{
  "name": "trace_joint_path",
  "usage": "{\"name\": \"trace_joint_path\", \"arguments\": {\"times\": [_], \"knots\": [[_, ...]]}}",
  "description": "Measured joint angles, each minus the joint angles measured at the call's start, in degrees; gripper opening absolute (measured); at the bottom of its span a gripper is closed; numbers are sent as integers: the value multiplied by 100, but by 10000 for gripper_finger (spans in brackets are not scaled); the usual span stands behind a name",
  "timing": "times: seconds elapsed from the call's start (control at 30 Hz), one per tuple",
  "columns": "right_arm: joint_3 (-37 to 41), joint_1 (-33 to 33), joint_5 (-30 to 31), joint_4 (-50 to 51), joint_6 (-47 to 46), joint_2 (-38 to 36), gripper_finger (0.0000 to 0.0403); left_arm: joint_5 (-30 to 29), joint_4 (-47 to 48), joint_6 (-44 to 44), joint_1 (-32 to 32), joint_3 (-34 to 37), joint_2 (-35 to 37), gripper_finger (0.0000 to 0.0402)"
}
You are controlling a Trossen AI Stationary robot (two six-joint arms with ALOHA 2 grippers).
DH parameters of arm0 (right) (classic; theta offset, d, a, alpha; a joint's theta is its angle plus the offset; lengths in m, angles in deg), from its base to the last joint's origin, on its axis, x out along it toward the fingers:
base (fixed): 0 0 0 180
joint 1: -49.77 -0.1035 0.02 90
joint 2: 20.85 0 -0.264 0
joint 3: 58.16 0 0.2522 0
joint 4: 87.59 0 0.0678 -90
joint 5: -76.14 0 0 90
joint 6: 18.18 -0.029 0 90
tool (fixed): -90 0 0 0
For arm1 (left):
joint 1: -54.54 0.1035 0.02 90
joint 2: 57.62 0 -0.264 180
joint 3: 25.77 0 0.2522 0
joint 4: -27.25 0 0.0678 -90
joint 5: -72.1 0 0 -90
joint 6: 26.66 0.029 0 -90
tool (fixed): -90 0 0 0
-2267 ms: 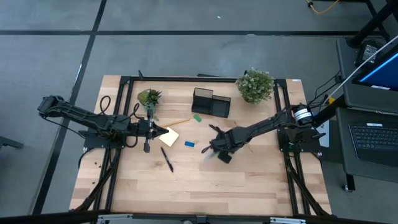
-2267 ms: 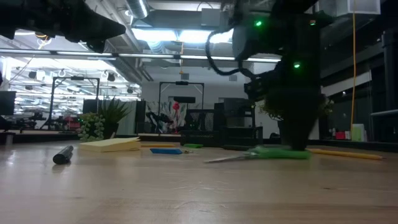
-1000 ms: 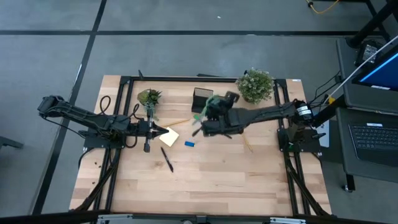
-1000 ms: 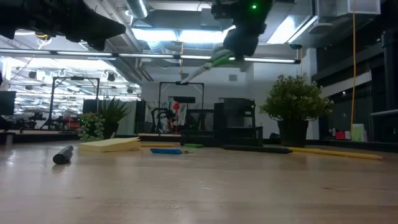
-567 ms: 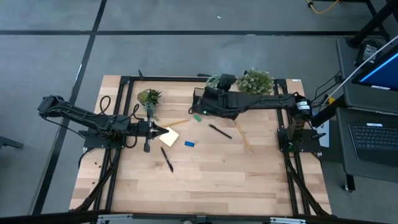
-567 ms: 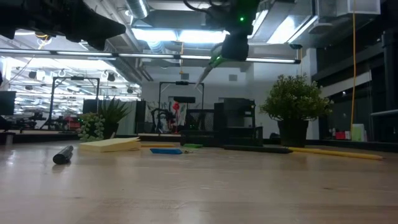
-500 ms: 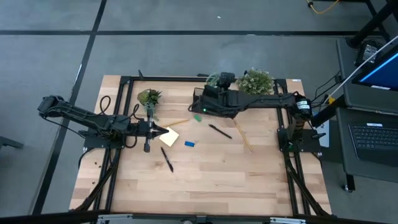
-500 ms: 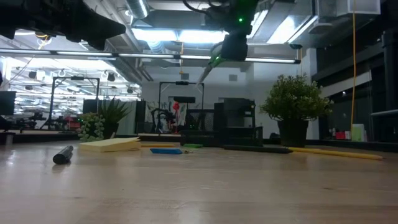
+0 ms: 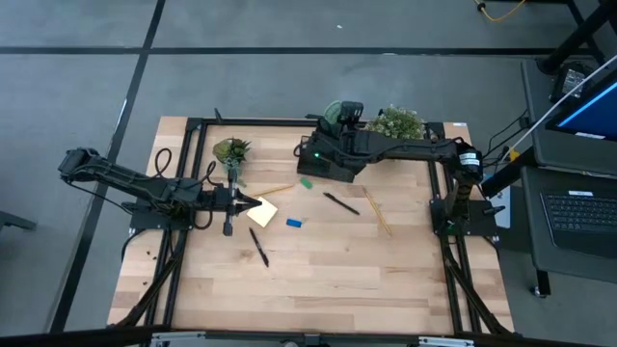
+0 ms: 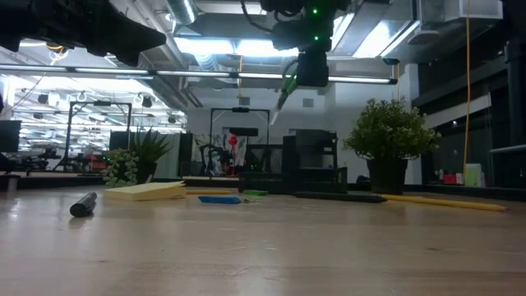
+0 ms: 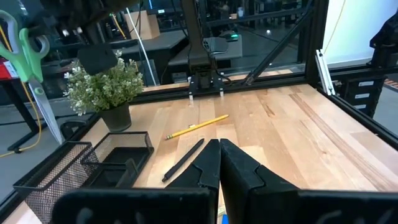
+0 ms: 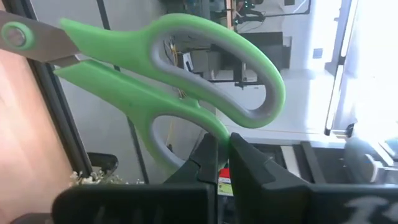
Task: Pick and place office supplies into organizer
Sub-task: Put the green scissors into the black desk organizer
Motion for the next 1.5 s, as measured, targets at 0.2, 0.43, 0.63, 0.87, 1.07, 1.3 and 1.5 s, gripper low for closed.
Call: {"name": "trace_joint_path", "arguments": {"times": [0.2, 0.43, 0.63, 0.87, 1.07, 1.3, 1.5], "knots": [[469, 3, 402, -657, 443, 0, 22, -2, 0, 0, 0, 0, 0, 2], [899, 67, 331, -1330, 644, 1, 22, -2, 0, 0, 0, 0, 0, 2], [982, 149, 340, -1437, 572, 4, 22, -2, 0, 7, -1, 0, 2, 3], [980, 143, 349, -1685, 404, 34, 22, -2, 0, 66, 0, 0, 2, 3], [984, 147, 344, -1764, 282, 229, 22, -2, 0, 106, 0, 0, 1, 2], [984, 163, 322, -1894, 269, 561, 22, 0, -9, 107, -1, 0, 2, 2], [984, 163, 131, -2046, 183, 774, 22, 0, -6, 107, -2, 0, 2, 2]]}}
